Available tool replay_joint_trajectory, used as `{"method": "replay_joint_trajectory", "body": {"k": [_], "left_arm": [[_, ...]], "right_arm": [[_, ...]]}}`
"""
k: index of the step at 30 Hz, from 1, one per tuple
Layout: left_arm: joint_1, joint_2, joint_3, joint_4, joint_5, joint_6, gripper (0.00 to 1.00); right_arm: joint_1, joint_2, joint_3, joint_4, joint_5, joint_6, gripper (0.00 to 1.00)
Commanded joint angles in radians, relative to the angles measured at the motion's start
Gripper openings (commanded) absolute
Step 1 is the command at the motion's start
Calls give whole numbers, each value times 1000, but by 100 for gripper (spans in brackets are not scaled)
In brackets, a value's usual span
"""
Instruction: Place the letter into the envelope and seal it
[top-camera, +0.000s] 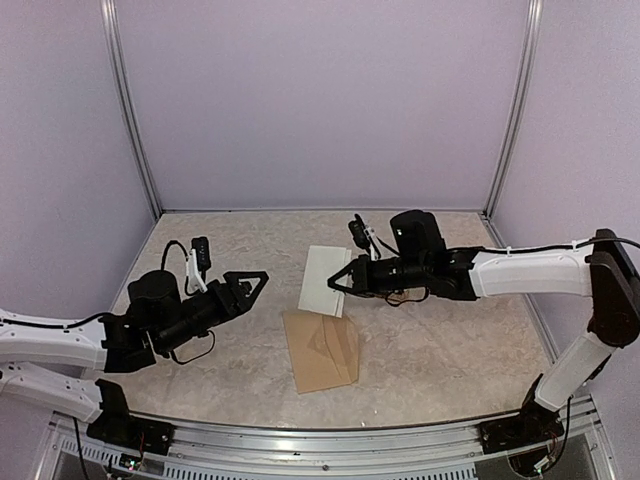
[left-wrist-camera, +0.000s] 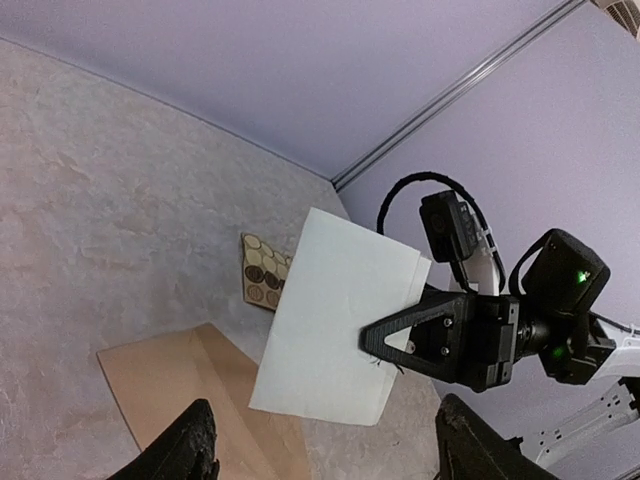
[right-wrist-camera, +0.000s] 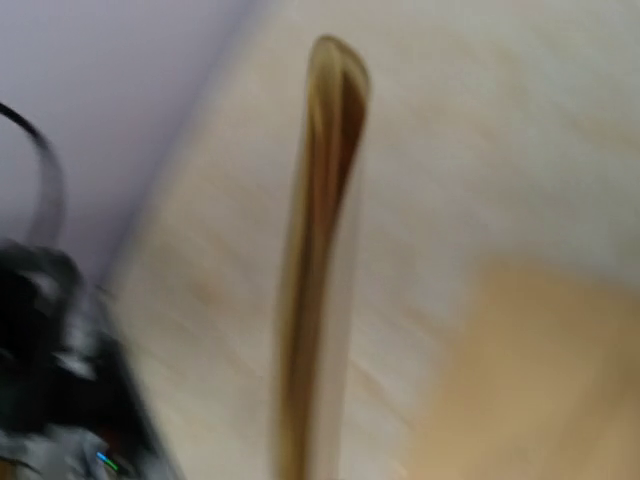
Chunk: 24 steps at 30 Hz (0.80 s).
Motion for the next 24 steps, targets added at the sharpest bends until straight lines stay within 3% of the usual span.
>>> {"method": "replay_joint_trajectory", "body": {"k": [1,8,24], "left_arm": [[38,90,13,-141,199,-91,74],[65,316,51,-103,402,-124,77],[127,584,92,-47,564,-116,75]], "right_arm": [[-31,-29,-19,-374,-7,-136,0],[-94,24,-15,-510,-58,-195,0],[-127,197,91,-648,-82,-273,0]]}}
